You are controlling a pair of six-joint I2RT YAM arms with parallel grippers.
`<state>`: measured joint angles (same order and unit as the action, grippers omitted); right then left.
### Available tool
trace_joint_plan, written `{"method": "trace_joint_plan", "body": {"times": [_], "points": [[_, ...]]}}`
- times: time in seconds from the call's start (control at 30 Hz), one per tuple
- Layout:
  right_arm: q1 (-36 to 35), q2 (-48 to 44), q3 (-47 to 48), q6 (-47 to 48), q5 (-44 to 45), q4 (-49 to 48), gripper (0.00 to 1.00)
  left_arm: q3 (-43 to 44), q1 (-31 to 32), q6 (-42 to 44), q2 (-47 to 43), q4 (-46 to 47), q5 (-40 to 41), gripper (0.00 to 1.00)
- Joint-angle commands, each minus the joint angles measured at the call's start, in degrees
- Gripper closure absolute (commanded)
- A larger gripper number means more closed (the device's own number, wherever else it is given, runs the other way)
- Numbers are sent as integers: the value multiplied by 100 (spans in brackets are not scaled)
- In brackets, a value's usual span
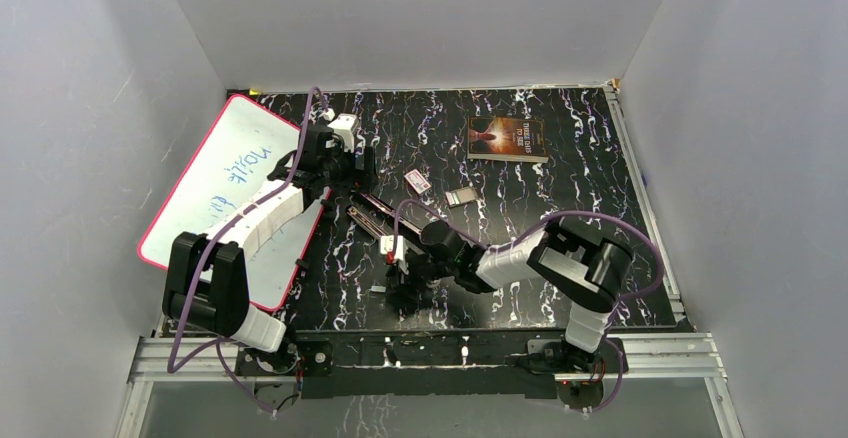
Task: Load the staples into the stapler
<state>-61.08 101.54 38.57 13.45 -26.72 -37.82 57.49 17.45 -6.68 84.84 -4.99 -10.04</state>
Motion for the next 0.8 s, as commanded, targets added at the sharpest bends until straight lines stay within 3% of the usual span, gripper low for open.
{"method": "trace_joint_plan", "body": {"times": [0.0,0.47,0.77], "points": [[-133,39,96,-145,-53,-321,40,66,-18,68,-44,-88,11,8],[-431,244,164,-128,621,-157,40,69,-20,70,-58,-94,2,8],[-431,269,195,-88,718,67,45,69,-22,70,-54,-89,-8,8]]}}
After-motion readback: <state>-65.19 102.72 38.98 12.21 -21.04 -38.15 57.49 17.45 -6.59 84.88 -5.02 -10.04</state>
